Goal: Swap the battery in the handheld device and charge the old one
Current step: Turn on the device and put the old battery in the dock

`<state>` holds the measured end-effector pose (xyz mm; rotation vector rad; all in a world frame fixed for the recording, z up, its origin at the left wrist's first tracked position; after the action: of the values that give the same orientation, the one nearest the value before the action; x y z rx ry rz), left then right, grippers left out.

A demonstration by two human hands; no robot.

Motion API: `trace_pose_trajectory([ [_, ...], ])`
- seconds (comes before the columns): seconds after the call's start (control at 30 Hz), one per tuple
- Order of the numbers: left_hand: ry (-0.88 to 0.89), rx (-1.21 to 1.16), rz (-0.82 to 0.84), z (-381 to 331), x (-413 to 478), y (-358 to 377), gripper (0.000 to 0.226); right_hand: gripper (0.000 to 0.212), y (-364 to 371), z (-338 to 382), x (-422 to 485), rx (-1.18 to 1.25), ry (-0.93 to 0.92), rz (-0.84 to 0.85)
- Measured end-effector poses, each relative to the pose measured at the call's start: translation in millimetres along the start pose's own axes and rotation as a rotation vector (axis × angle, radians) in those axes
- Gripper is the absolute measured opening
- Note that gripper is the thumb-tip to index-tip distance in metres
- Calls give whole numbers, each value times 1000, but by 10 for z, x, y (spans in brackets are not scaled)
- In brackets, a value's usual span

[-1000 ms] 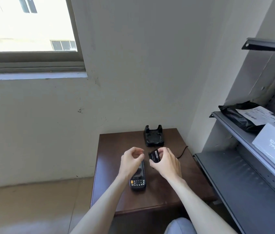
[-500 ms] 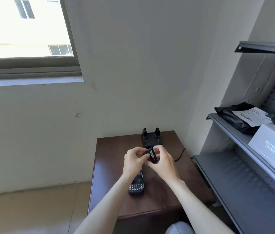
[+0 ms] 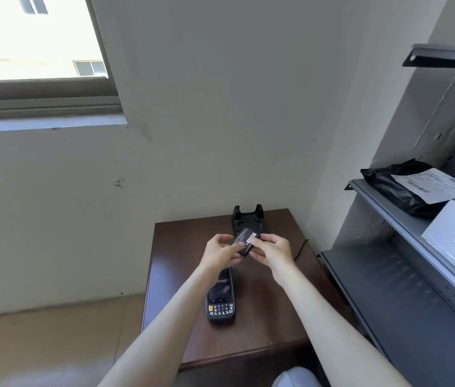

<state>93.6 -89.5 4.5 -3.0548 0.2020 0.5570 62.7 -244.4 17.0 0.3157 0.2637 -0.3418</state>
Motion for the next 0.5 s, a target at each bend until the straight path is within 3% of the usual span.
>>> trace_pose_trajectory([
  [0.17,194,358,-14,-39,162,-3,65,30,-23,-92,187,114,38,-29],
  [0.5,398,620,-100,-126,565,100,56,23,-75,-166,611,129,6,-42],
])
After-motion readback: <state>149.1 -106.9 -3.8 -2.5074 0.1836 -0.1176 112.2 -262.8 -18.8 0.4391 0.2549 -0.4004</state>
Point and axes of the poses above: each hand's wrist, its own x-axis towards the middle knuckle, its own y-axis out of the palm, z = x × y, the point moved 1 cm from there along x, towards the middle knuckle, and after that the axes turned 2 degrees about -y, right-handed, at the moved point
